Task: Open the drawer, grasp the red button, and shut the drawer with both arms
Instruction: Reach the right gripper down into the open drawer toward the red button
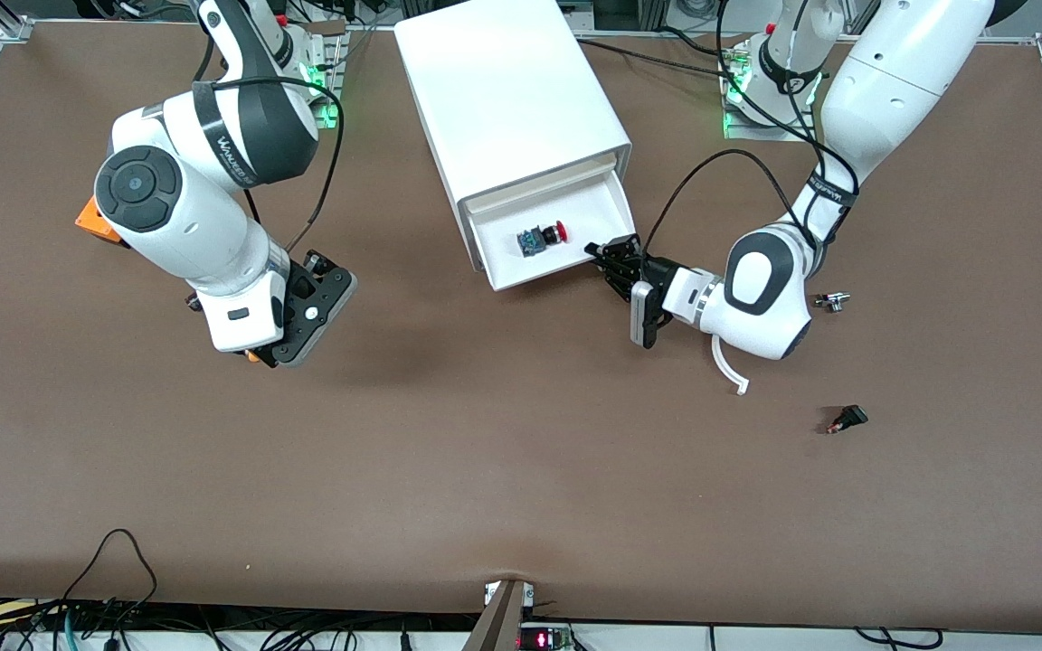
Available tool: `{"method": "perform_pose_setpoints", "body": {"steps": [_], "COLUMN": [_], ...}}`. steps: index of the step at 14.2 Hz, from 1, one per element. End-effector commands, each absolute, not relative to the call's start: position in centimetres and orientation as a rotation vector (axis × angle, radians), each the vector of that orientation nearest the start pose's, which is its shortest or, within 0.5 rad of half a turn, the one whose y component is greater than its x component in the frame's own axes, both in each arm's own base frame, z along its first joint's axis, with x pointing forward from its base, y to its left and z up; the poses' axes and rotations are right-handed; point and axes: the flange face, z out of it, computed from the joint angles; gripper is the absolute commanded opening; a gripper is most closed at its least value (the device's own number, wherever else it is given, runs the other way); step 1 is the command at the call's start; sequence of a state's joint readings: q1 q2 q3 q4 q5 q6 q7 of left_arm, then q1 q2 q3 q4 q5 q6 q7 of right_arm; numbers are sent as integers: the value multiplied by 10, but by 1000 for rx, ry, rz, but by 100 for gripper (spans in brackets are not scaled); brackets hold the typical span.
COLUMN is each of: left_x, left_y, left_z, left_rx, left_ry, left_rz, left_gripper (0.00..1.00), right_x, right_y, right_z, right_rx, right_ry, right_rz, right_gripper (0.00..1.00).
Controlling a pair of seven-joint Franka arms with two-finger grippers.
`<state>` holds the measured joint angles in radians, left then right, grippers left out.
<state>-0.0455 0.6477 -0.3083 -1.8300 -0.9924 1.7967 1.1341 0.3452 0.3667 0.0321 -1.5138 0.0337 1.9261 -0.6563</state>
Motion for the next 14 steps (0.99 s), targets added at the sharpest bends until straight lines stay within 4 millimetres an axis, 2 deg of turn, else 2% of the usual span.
{"method": "perform_pose_setpoints", "body": {"steps": [1,4,5,7,8,10,14], "left_x": [567,577,578,579,582,587,589], "left_y": [-246,-239,-239,-236,-236,-236,-234], "left_z": [193,197,197,197,200,205,207], "left_rx": [1806,1819,1821,1827,1829,1840,1848], "left_ry": [-856,-852,-850,-847,-849,-838,-824], "left_rz": [-122,-101,-97,-95,-87,-85,-87], "left_gripper": [0,0,0,0,0,0,0], "right_x": [628,633,633,619,614,604,553], "right_y": [254,262,264,300,313,338,437], "right_z": [457,440,437,423,416,418,432], "right_rx": [-2696,-2674,-2631,-2501,-2491,-2440,-2291], "right_ry": [-1535,-1575,-1649,-1863,-1908,-1979,-2164], "right_rz": [-95,-72,-70,-41,-21,-57,-181], "right_gripper": [100,100,100,100,100,100,100]}}
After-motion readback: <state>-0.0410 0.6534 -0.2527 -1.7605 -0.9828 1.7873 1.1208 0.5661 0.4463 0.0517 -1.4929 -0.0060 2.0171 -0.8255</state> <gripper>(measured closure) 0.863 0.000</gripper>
